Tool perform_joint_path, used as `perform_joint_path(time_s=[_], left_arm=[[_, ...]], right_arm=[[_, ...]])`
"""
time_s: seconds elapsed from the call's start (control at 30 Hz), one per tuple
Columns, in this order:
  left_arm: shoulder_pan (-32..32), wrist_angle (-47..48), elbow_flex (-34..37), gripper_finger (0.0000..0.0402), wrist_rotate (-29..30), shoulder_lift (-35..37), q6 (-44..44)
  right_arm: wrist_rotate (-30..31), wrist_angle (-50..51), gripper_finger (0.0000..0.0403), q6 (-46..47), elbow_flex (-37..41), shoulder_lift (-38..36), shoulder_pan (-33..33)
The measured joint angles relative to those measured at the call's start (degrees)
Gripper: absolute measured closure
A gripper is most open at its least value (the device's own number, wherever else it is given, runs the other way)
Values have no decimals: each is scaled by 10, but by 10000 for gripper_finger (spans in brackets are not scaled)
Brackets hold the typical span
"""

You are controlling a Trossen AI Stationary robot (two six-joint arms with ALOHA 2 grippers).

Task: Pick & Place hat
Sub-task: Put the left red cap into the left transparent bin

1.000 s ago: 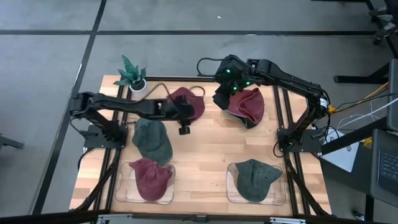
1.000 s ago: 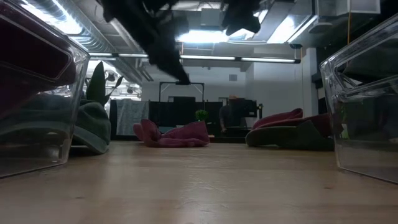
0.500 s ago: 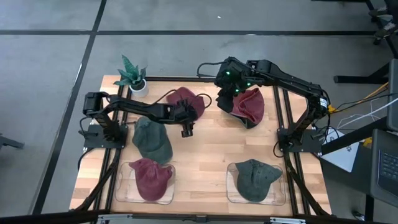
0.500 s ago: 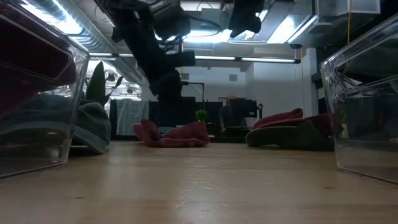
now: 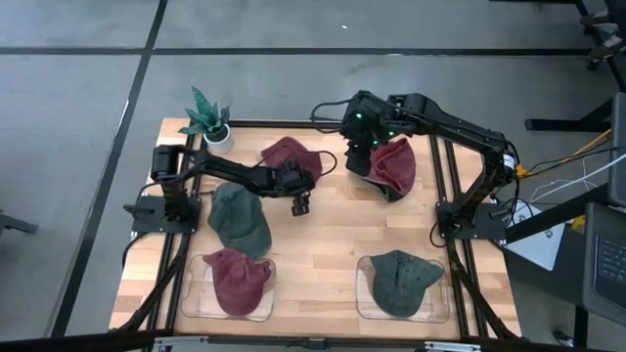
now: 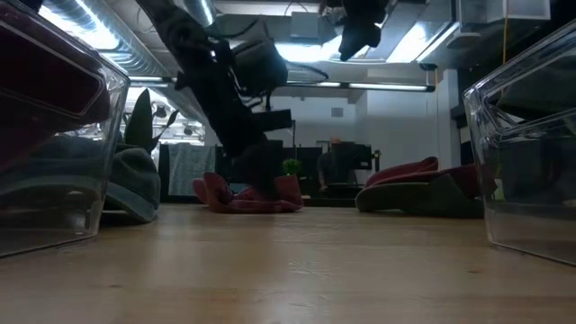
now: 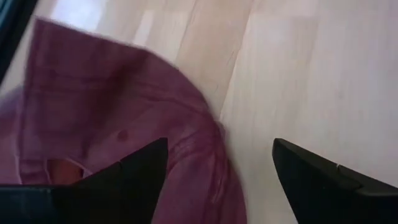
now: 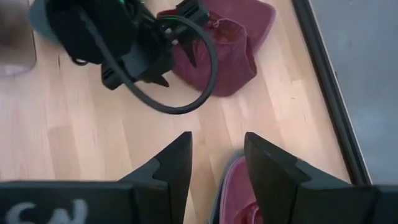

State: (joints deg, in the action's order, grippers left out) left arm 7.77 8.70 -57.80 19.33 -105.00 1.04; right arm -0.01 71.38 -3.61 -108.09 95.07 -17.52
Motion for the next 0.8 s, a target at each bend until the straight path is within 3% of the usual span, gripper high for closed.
perform_joint_path(time_s=[0.27, 0.53, 0.8], left_arm=[[18, -47, 0, 121, 20, -34, 14], [39, -52, -2, 124, -6, -48, 45], [45, -50, -2, 201, -32, -50, 75]], right_arm=[[0, 18, 256, -16, 0, 0, 0], [-2, 19, 256, -16, 0, 0, 0], [-2, 19, 256, -16, 0, 0, 0]])
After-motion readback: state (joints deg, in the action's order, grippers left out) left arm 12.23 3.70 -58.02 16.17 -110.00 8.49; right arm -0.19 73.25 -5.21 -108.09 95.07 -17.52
